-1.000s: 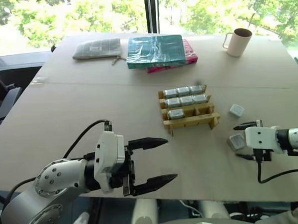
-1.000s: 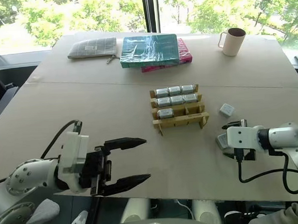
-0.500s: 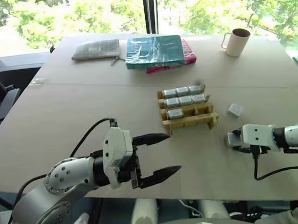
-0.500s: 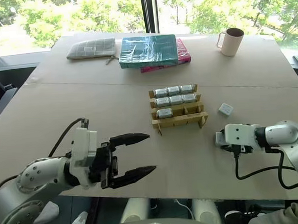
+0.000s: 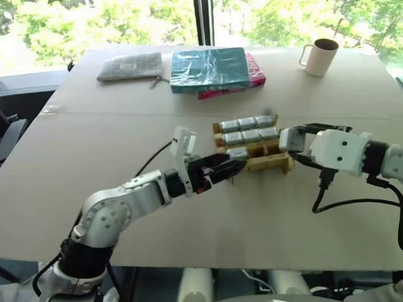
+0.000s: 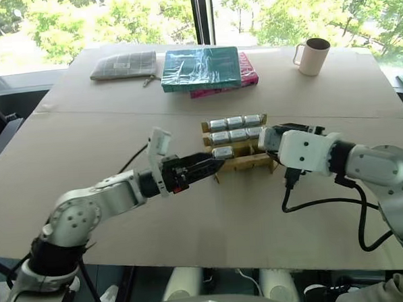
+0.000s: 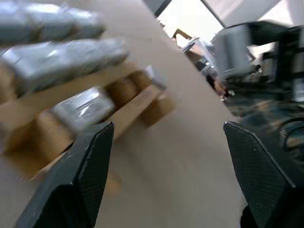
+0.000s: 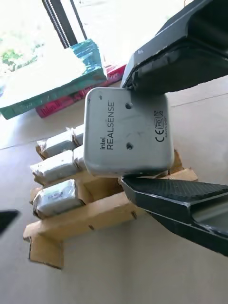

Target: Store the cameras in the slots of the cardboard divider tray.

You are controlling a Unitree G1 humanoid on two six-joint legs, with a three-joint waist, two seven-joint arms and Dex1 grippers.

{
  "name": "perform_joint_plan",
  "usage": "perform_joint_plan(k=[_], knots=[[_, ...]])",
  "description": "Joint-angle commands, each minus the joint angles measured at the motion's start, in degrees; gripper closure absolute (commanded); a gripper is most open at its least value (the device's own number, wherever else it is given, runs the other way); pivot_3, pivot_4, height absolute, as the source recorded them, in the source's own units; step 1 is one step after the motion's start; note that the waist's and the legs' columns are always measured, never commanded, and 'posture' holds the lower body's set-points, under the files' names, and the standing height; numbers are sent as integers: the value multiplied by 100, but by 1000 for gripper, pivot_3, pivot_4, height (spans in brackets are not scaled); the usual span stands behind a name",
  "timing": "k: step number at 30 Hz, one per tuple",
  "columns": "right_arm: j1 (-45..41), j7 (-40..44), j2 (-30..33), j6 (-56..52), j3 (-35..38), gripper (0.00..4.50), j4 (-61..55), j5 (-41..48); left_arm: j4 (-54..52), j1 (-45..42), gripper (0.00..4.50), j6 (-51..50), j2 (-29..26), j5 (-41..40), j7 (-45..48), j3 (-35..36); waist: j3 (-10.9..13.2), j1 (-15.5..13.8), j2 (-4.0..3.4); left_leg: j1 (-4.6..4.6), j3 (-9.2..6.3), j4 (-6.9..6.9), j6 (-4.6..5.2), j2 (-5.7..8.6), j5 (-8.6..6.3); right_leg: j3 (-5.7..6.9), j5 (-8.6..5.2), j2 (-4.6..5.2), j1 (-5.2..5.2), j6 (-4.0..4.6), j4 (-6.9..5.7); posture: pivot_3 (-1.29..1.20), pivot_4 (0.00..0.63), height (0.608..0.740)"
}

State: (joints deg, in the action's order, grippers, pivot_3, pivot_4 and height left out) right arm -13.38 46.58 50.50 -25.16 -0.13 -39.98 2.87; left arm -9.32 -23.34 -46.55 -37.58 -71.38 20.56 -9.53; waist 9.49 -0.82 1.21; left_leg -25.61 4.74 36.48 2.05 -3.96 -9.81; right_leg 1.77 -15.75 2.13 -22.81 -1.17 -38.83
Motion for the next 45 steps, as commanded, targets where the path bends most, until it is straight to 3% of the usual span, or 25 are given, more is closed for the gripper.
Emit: perform_joint_plan(k=[1,5,10,21,34,37,42,45], knots=[[-195,-269,-117,-148,-247,2463,-298,-263,728,-382,707,331,73,698,1303,164,-1,-1,-2,-7,-2,1,-1,-7,1,-1,1,-2,-7,1,1,0,150,740],[-237,-324,-189,-304,-464,2463,-417,-388,1030,-400,707,349,151,993,2178,390,-1,6,-2,-14,-3,-3,-2,-10,0,-20,1,5,-17,2,4,0,150,740],[-459,-406,-333,-317,-930,2463,-360,-723,378,-149,707,41,41,990,2760,546,0,16,-1,-20,1,-8,-3,-20,0,-23,0,6,-27,2,2,0,150,740],[-1194,-389,-921,-175,-1457,2463,132,-983,262,-775,707,-618,503,1101,2485,801,0,6,-1,-19,-6,1,-1,-17,0,-17,2,8,-23,-1,-4,0,150,740],[-1470,-309,-1096,51,-1719,2463,217,-1200,815,-1963,707,-1259,1800,1462,1625,786,0,7,-1,-20,-7,3,-3,-13,1,-17,3,-6,-24,-2,-6,0,150,740],[-1470,-330,-1134,45,-1720,2463,223,-1285,750,-2129,1460,-1554,1938,1384,1438,846,0,8,0,-20,-6,3,-3,-13,2,-19,3,-6,-24,-2,-6,0,150,740],[-1348,-391,-1057,49,-1590,2463,285,-1465,616,-2187,3280,-2072,1989,1167,1178,1109,0,16,0,-19,-7,3,-13,-15,7,-20,3,-8,-24,-1,-7,0,150,740],[-1285,-408,-1056,88,-1516,2463,309,-1530,547,-2187,3392,-2258,2011,1142,1085,1197,0,6,0,-20,-6,3,-17,-14,10,-20,3,-5,-24,-2,-6,0,150,740]])
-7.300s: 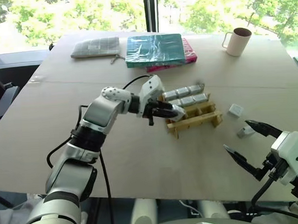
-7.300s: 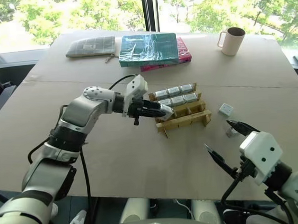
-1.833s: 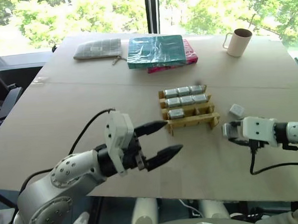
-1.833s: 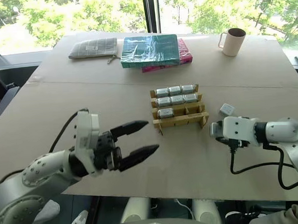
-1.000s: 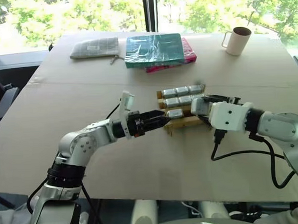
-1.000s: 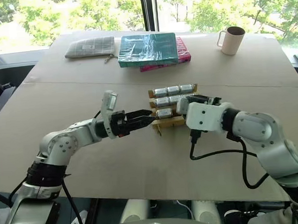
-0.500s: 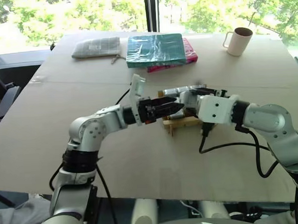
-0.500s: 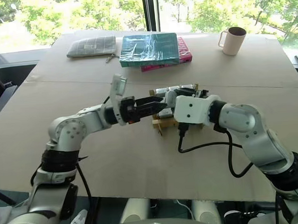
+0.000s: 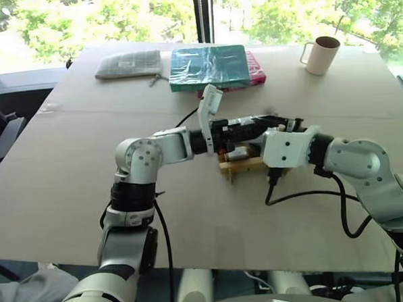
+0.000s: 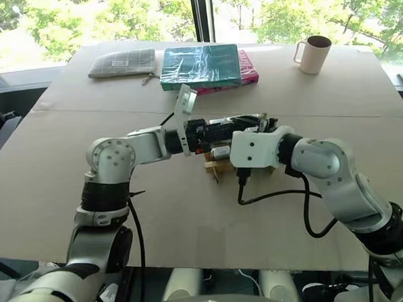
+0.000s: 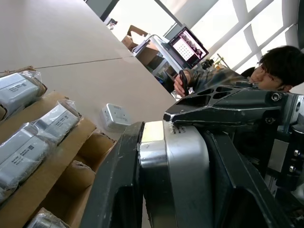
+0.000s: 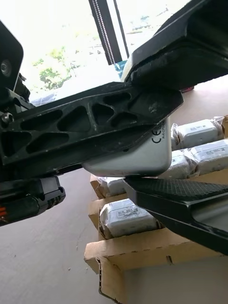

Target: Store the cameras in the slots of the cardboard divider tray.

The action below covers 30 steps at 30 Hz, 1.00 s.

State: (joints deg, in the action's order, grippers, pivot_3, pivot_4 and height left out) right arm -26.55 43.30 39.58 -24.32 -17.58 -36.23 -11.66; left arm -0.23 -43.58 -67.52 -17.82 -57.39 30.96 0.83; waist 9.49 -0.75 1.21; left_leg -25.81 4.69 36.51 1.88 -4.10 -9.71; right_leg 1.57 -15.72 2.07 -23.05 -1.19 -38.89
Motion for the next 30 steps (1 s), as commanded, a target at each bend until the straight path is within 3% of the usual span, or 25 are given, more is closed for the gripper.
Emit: perform_joint_plan(k=[1,3,4,8,9,22,23,24,30], knots=[[42,-83,32,13,238,2463,-66,-91,-429,-152,3392,-192,-6,-231,97,119,0,1,0,0,0,0,-1,0,0,0,0,1,0,0,0,0,150,740],[51,-83,23,32,242,2463,-62,-102,-510,-139,2439,-244,-15,-205,98,103,0,5,0,0,0,0,-2,0,1,0,0,1,0,0,0,0,150,740],[53,-84,17,41,240,2463,-60,-106,-534,-139,2333,-275,1,-212,77,120,0,4,0,0,0,0,-2,0,1,0,0,1,0,0,0,0,150,740],[53,-86,-4,79,241,2463,-19,-130,-586,-163,251,-374,66,-200,-61,203,0,3,0,0,0,0,-7,0,4,0,0,1,0,0,0,0,150,740],[59,-87,-3,92,247,2463,-6,-139,-588,-165,68,-401,72,-211,-78,229,0,4,0,1,0,0,-7,0,4,-1,0,1,0,0,-1,0,150,740],[238,-59,112,135,426,2463,-56,-190,-479,-137,68,-615,-50,-183,-80,308,0,4,0,1,0,0,-5,0,3,0,0,0,0,0,0,0,150,740],[243,-56,111,130,433,2463,-64,-194,-489,-135,570,-586,-71,-138,-33,261,0,3,0,0,0,0,-5,0,3,0,0,1,0,0,0,0,150,740],[243,-53,106,122,440,2463,-70,-198,-496,-127,787,-585,-82,-121,-8,241,0,3,0,0,0,0,-5,0,3,0,0,0,0,0,0,0,150,740],[226,-45,51,60,452,2463,-146,-175,-437,-163,3572,-596,-9,-63,51,247,0,-1,0,0,0,-1,-5,0,3,0,0,0,0,0,0,0,150,740]])
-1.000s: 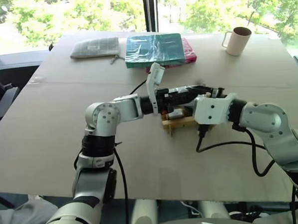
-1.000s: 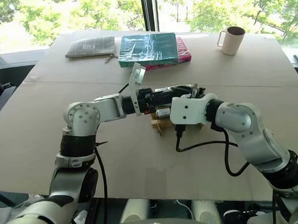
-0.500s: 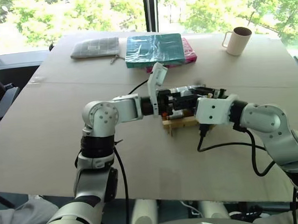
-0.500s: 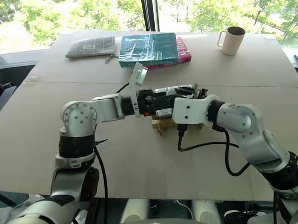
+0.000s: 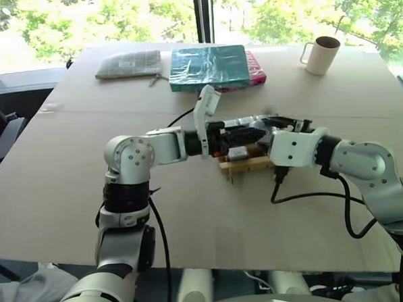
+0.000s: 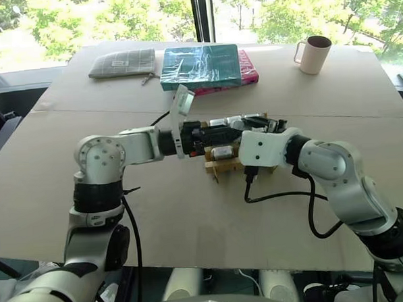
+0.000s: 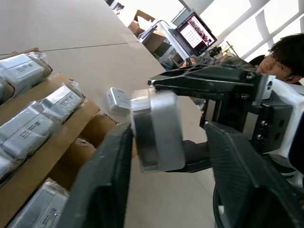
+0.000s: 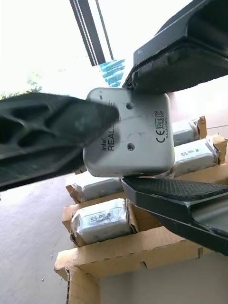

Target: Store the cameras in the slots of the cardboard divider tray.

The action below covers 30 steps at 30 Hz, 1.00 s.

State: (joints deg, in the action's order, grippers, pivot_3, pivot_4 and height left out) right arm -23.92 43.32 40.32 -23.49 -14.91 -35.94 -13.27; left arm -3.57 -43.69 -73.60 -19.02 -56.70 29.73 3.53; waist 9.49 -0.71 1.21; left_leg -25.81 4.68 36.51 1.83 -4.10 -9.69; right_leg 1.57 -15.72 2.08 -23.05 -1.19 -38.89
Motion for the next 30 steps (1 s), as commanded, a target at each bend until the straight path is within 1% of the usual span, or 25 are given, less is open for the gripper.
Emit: perform_joint_plan(k=[1,3,4,6,7,9,10,12,14,16,18,23,26,30], knots=[[-38,-32,-45,-41,174,2463,-198,8,-81,-176,3761,13,134,-120,182,-13,1,-6,1,0,0,0,0,0,0,1,0,0,0,0,0,0,150,740],[-16,66,-103,-169,170,2463,-273,167,-61,-223,3747,8,173,-143,238,11,1,-5,1,0,0,0,-1,1,1,1,0,1,0,0,0,0,150,740],[13,178,-162,-367,213,2463,-343,394,-51,-243,3747,13,177,-158,274,28,1,-4,1,0,0,0,-1,1,1,0,0,1,0,0,0,0,150,740],[70,162,-313,-613,350,1441,-431,607,-2,-290,3747,99,96,-96,436,4,1,-4,1,-1,-1,0,-2,0,1,2,0,1,0,0,0,0,150,740],[111,159,-321,-653,409,1103,-462,637,32,-312,3747,193,21,-2,564,-48,1,-1,1,-1,-1,0,-2,1,1,1,0,-1,0,0,0,0,150,740],[288,35,-254,-678,570,240,-503,559,174,-379,3747,547,-217,293,1012,-217,1,-6,1,-1,-2,0,-1,1,1,2,0,0,0,0,0,0,150,740],[456,-39,-256,-794,722,104,-564,585,272,-422,3747,806,-388,507,1318,-363,1,-11,1,-1,-1,0,-1,1,1,3,0,0,1,0,1,0,150,740],[925,-77,-336,-975,1205,104,-789,873,607,-594,3747,1356,-807,996,2107,-770,1,-24,1,-2,-2,-1,3,3,-2,7,0,1,0,1,1,0,150,740],[1342,-119,-711,-1249,1920,104,-1064,1524,1039,-864,3747,1838,-1123,1425,2861,-1168,1,-5,1,0,4,-3,2,4,-2,3,0,1,0,2,2,0,150,740],[1725,166,-891,-1274,2580,104,-1268,2340,1578,-1195,3747,2354,-1293,1928,3530,-1578,2,-15,-2,-5,12,-4,15,6,-10,16,-1,-2,1,2,3,0,150,740],[2186,357,-906,-1124,3118,104,-1415,2760,2114,-1524,3747,2941,-1333,2464,4098,-1976,2,-30,-1,-4,15,-5,18,8,-12,11,0,1,1,2,3,0,150,740],[3245,670,-817,-801,3877,104,-1677,3485,3397,-2281,3747,3860,-1032,3463,5135,-2702,3,-42,0,-11,22,-5,21,12,-13,14,-2,4,-1,2,8,0,150,740],[3481,479,-810,-685,4008,104,-1729,3591,3977,-2617,3747,4211,-742,3882,5460,-2872,3,4,1,-13,14,-4,21,11,-13,10,-2,2,-4,2,6,0,150,740],[3642,235,-813,-577,3944,104,-1814,3592,4738,-2946,3747,4914,-372,4484,5630,-3017,3,10,1,-13,-4,-4,21,8,-13,3,-3,-3,-10,0,4,0,150,740]])
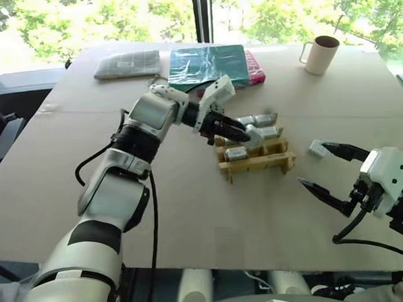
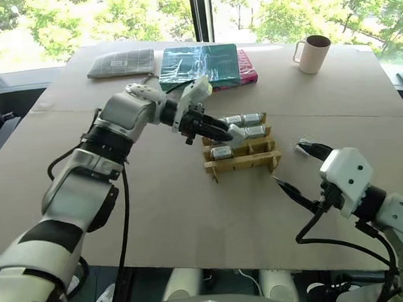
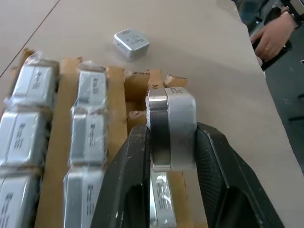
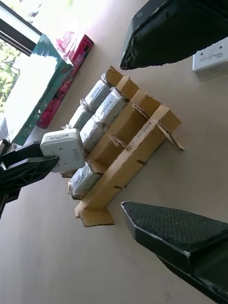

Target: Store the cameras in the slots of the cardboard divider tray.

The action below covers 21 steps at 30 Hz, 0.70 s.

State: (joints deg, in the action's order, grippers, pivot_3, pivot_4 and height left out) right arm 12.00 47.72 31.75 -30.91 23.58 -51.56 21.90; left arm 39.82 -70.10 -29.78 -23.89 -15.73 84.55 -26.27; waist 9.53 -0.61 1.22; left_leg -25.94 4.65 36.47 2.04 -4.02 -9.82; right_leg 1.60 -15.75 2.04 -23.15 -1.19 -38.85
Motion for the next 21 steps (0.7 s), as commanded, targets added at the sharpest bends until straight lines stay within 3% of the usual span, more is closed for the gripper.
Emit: perform_joint_plan(k=[1,8,21], knots=[[97,-272,53,196,37,104,-284,24,610,-409,3747,616,216,519,147,-57,0,-4,0,0,-1,0,0,0,0,0,0,0,0,0,0,0,150,740],[416,-669,45,285,-154,104,-535,-93,1378,-666,3747,1447,481,1362,355,-175,1,-15,2,-15,-3,0,0,0,0,2,0,-1,-11,0,2,0,150,740],[673,-1146,104,335,-409,104,-736,-289,1355,-855,3747,1103,700,2365,584,-513,0,21,1,-11,-5,1,0,-2,0,-1,-2,-4,-11,-2,-1,0,150,740]])
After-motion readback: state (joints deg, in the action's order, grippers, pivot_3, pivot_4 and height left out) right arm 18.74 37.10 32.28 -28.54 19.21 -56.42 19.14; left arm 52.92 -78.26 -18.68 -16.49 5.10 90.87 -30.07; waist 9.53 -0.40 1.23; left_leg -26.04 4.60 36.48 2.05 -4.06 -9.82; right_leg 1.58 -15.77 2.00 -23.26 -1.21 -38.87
